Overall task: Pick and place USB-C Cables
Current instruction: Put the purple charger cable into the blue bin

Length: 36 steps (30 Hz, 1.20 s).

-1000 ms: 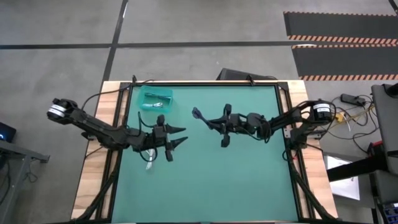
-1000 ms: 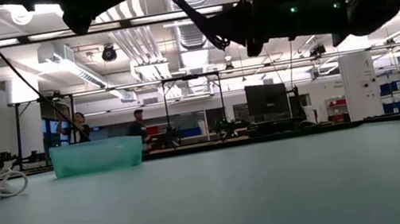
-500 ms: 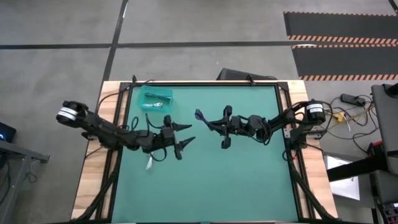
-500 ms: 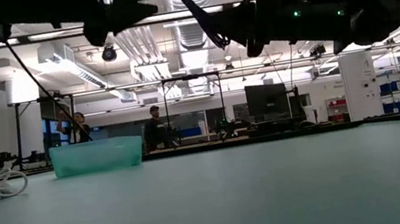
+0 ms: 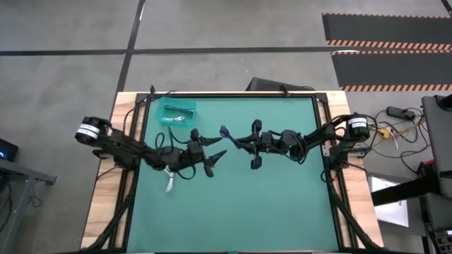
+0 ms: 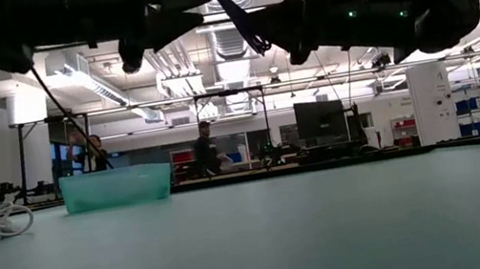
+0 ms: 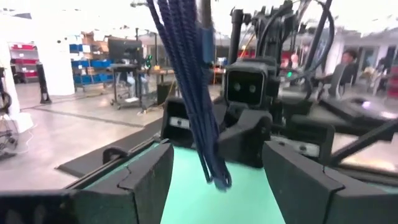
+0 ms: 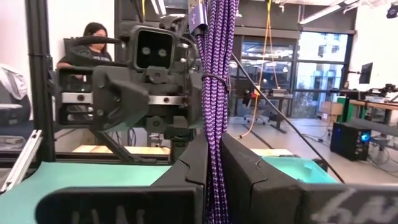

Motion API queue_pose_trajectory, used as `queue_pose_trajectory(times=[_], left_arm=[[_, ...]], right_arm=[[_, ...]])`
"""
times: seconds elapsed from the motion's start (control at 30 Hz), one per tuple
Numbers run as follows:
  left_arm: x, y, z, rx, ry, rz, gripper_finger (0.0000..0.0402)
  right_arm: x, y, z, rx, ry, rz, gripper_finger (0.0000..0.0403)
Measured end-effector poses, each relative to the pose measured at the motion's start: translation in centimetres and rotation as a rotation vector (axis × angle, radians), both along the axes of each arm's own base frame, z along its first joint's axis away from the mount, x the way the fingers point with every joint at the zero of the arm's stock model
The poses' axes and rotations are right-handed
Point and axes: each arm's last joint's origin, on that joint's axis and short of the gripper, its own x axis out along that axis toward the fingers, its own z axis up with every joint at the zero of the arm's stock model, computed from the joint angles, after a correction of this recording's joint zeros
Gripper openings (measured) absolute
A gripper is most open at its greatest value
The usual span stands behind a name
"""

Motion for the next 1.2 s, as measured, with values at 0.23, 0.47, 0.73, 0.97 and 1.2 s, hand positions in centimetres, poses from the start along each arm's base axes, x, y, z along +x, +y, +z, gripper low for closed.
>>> queue_pose_trajectory(times=[0.23, 0.47, 0.73, 0.97, 1.2], left_arm=[[1.7, 1.1, -0.2, -0.019, -0.076, -0.071, 0.0231], [2.8, 2.1, -0.3, -0.018, -0.078, -0.070, 0.0231], [3.3, 2.2, 0.6, 0.037, -0.094, -0.102, 0.0172], [3.3, 2.2, 0.5, 0.037, -0.091, -0.099, 0.0064], [3.3, 2.2, 0.5, 0.035, -0.090, -0.099, 0.0020]], right_arm=[[0.1, 0.1, 0.1, -0.008, -0.005, 0.017, 0.0018], [0.1, 0.2, 0.0, -0.020, 0.006, 0.030, 0.0018], [0.1, 0.2, -0.1, -0.030, 0.017, 0.026, 0.0018], [0.2, 0.2, -0.1, -0.033, 0.018, 0.026, 0.0018], [0.2, 0.2, -0.1, -0.027, 0.024, 0.019, 0.0026]])
